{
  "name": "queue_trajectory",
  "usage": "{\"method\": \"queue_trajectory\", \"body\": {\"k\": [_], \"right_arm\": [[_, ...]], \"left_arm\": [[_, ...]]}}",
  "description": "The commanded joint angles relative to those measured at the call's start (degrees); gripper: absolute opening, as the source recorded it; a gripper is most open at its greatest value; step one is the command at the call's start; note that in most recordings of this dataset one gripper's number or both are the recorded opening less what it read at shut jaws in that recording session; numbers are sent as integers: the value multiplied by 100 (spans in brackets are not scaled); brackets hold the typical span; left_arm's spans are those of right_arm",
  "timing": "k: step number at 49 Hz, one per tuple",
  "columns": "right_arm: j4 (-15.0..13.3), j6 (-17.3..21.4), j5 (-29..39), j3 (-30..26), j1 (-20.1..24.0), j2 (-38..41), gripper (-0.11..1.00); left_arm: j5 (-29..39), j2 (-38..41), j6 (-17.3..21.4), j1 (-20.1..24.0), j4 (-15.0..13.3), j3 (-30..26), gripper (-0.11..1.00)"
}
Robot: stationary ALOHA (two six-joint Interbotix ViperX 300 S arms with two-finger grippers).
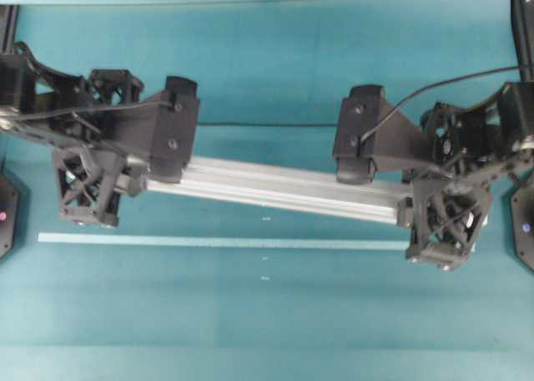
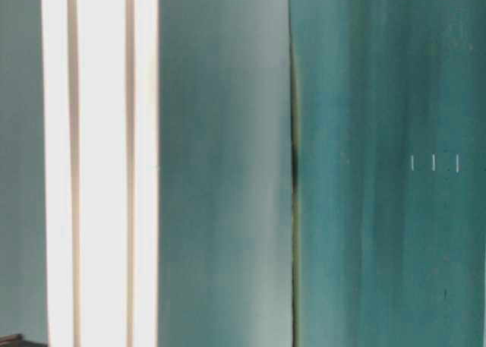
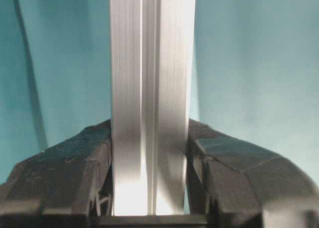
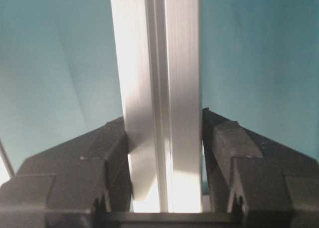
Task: Lift the metal rail with both hands.
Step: 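Lift the held rail upward with both grippers together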
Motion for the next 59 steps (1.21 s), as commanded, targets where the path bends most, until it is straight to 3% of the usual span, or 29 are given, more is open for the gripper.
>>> {"method": "queue_trajectory", "body": {"k": [1, 16, 22, 30, 48, 59], "right_arm": [[26, -132, -18, -220, -123, -18, 41], [0, -729, 193, -246, -563, -35, 41], [0, -940, 202, -264, -668, -44, 41], [9, -949, 308, -457, -642, -35, 41], [-141, -923, 1890, -2215, -633, 202, 41], [-369, -932, 1978, -2962, -606, 396, 41]], "left_arm": [[70, -141, -220, -97, 9, -404, 31], [255, -149, -765, -448, 9, -721, 31], [290, -141, -791, -501, 9, -861, 31], [439, -123, -791, -492, 9, -976, 31], [1230, -105, -729, -413, 18, -2092, 31], [1758, 62, -721, -396, 18, -2769, 31]]}}
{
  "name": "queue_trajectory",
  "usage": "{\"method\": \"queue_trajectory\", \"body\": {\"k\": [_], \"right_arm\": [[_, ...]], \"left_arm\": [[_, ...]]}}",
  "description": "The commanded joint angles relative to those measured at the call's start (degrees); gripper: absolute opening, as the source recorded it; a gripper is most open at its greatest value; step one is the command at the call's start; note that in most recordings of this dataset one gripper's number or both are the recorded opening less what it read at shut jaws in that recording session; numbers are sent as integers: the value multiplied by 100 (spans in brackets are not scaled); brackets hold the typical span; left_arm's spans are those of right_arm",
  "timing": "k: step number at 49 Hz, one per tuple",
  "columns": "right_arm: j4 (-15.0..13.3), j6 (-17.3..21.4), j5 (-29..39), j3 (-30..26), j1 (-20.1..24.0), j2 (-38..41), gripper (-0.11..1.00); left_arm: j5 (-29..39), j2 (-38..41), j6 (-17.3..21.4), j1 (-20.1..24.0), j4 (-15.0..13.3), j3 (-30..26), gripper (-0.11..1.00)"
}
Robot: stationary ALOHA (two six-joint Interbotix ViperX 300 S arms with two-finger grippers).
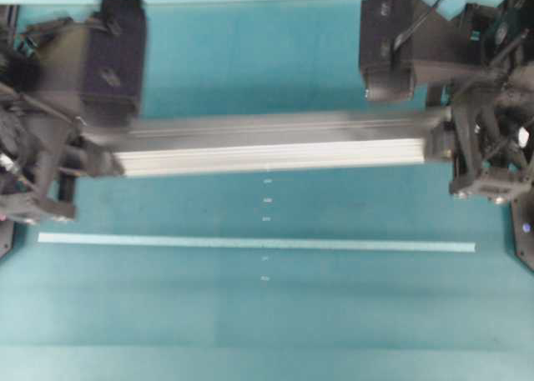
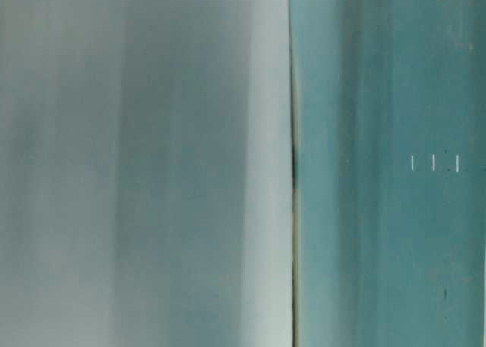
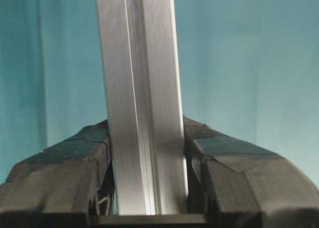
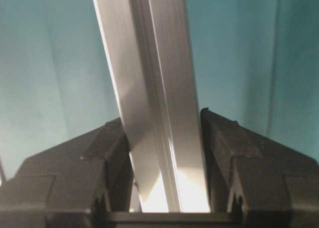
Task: Lift the metal rail with both hands.
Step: 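Lift the held rail upward with both grippers together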
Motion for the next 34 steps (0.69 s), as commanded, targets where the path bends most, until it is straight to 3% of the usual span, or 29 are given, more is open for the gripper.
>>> {"method": "queue_trajectory", "body": {"k": [1, 12, 34], "right_arm": [[-132, 44, -53, -448, -26, 18, 41], [-141, 35, -26, -984, 0, 44, 41], [-141, 53, -18, -958, 141, 97, 41]], "left_arm": [[158, 62, 79, -18, -18, -483, 31], [360, 193, 79, 0, -18, -1143, 31], [396, 237, 79, 70, -18, -1116, 31]]}}
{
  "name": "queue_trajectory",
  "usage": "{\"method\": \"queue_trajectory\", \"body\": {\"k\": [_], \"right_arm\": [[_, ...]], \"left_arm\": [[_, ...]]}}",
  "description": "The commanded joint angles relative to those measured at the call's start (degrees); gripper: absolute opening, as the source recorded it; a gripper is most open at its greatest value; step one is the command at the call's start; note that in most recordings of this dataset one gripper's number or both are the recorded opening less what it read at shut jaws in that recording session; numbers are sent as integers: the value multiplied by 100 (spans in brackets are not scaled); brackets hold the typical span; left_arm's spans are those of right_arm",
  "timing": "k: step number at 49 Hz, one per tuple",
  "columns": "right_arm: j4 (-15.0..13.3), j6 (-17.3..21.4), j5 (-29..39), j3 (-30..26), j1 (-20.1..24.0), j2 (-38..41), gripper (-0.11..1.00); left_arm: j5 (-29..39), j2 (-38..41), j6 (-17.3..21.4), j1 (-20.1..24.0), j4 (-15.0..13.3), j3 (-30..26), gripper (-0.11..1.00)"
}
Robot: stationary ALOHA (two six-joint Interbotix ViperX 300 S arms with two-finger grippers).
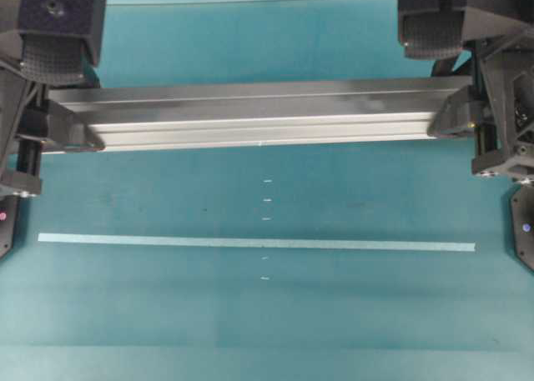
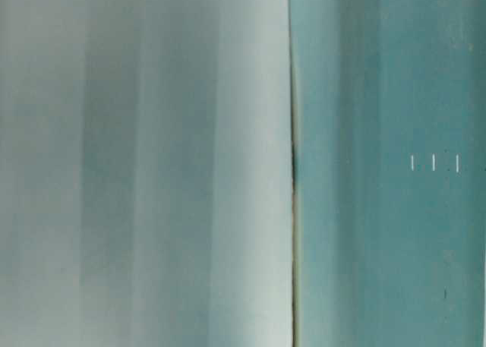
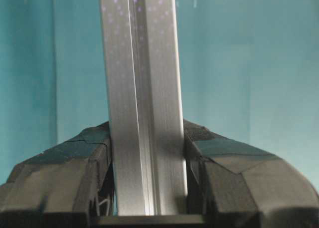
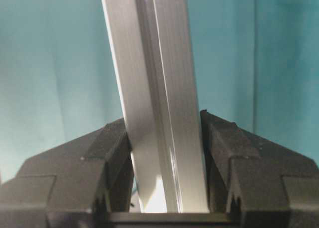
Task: Lift the metal rail with both hands.
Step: 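Lift the held rail upward with both grippers together, then lower the held rail back down onto the table with both grippers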
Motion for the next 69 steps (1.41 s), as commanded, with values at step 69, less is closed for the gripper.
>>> {"method": "queue_trajectory", "body": {"k": [69], "right_arm": [[-26, 272, -3331, 4280, 281, -62, 39]], "left_arm": [[-3568, -308, 44, 272, 0, 4509, 31]]}}
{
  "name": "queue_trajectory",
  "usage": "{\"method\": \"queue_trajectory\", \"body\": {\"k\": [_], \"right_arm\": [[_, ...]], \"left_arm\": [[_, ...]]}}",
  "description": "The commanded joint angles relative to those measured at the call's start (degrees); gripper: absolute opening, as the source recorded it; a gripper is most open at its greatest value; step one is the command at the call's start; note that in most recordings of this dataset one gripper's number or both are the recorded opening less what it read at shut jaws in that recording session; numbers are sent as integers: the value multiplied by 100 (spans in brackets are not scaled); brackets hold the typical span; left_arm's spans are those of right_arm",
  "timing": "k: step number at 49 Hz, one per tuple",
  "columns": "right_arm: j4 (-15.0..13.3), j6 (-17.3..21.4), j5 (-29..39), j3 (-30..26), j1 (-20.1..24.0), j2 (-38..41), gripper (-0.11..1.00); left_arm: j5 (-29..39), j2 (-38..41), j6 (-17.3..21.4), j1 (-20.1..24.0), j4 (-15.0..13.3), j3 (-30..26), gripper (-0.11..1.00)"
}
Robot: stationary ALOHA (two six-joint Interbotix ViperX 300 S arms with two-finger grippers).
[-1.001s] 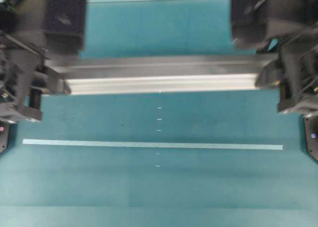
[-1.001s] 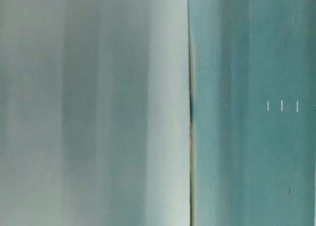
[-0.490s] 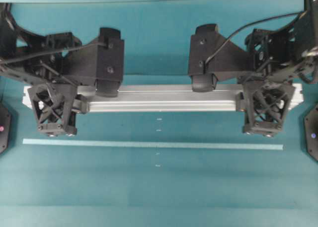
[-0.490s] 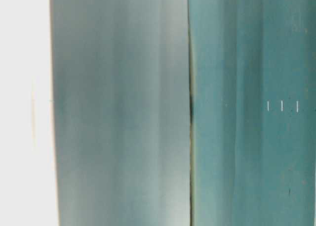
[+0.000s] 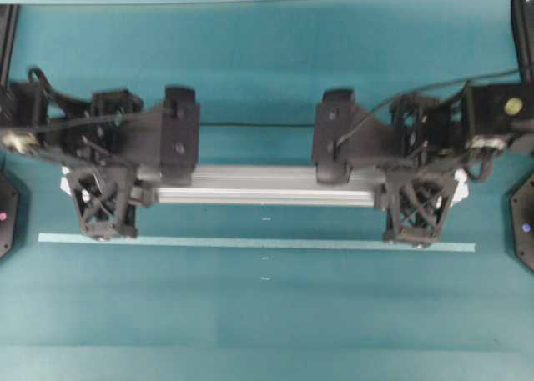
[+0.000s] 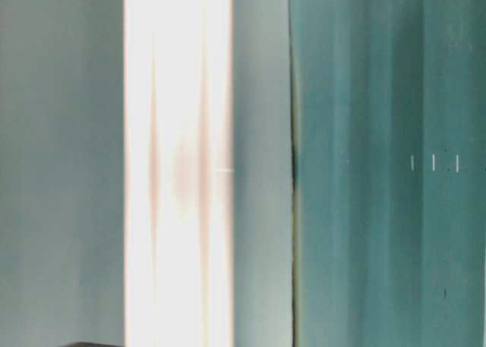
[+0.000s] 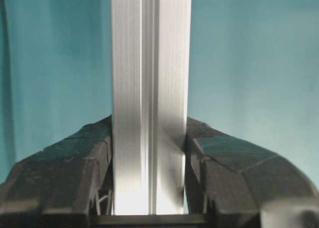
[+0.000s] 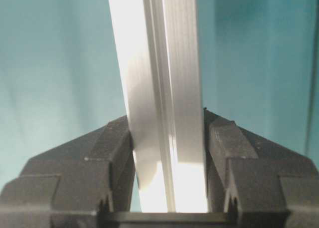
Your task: Lift the metal rail with both hands.
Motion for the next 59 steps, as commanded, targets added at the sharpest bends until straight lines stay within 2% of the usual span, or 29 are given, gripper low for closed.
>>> {"method": "queue_trajectory", "body": {"k": [1, 18, 33, 46, 59], "right_arm": [[0, 9, -281, 167, 53, 44, 39], [0, -9, -1099, 782, 255, 422, 39], [0, -18, -1635, 1125, 264, 589, 39], [35, -26, -1978, 1354, 272, 694, 39], [53, -35, -2320, 1556, 290, 888, 39]], "left_arm": [[-325, -53, 0, 18, 18, 167, 31], [-1257, 413, 88, 35, 18, 853, 31], [-1784, 712, -246, 26, 18, 1283, 31], [-2320, 896, -272, 44, 9, 1547, 31], [-2558, 1107, -308, 44, 18, 1600, 31]]}}
